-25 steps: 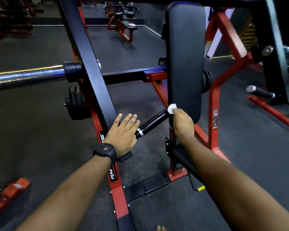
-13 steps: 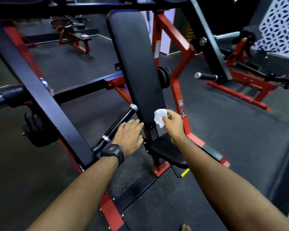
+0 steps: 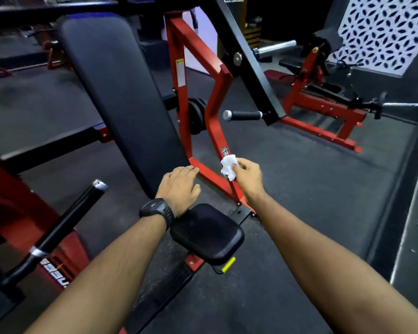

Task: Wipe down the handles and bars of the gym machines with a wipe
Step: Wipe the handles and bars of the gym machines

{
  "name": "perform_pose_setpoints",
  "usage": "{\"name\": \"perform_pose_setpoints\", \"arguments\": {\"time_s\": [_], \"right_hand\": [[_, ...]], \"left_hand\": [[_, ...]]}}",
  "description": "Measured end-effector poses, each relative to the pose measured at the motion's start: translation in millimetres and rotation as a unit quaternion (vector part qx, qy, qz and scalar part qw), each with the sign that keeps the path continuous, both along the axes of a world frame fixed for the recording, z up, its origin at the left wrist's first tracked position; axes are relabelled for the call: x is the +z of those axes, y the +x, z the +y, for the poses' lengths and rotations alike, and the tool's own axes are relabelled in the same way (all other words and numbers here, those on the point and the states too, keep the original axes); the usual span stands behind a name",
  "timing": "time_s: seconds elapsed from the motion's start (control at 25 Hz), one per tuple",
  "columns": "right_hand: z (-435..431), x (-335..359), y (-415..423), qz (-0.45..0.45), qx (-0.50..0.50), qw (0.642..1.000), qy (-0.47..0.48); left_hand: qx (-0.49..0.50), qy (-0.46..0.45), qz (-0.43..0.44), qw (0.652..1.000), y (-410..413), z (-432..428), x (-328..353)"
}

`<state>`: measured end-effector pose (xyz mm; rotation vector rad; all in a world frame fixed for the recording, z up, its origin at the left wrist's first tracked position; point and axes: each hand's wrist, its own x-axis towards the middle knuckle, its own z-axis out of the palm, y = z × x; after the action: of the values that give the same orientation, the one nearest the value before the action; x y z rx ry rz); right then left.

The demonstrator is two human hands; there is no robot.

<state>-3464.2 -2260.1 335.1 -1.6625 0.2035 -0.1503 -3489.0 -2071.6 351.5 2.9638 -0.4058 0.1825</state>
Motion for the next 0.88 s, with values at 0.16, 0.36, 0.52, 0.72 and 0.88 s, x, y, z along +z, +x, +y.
{"name": "perform_pose_setpoints", "arguments": {"time_s": [0.16,0.36,0.52,0.72,0.88], "right_hand": [[-26,-3,37,-0.002,-0.025,1.000,0.006],[-46,-7,100,0.002,-0.077,0.995,-0.063],[-60,-9,172,-0.013,-0.099,0.990,-0.104],[-72,-5,247,-0.079,-0.111,0.971,-0.199],[-73,-15,281,-0.148,-0.126,0.959,-0.207]], "left_hand": [[-0.002,0.012,-0.002,1.000,43,-27,4],[-0.015,0.020,-0.022,0.999,112,-54,6],[-0.028,0.014,-0.049,0.998,189,-74,7],[-0.038,-0.007,-0.065,0.997,256,-92,10],[-0.032,-0.013,-0.060,0.998,284,-102,-2]]}}
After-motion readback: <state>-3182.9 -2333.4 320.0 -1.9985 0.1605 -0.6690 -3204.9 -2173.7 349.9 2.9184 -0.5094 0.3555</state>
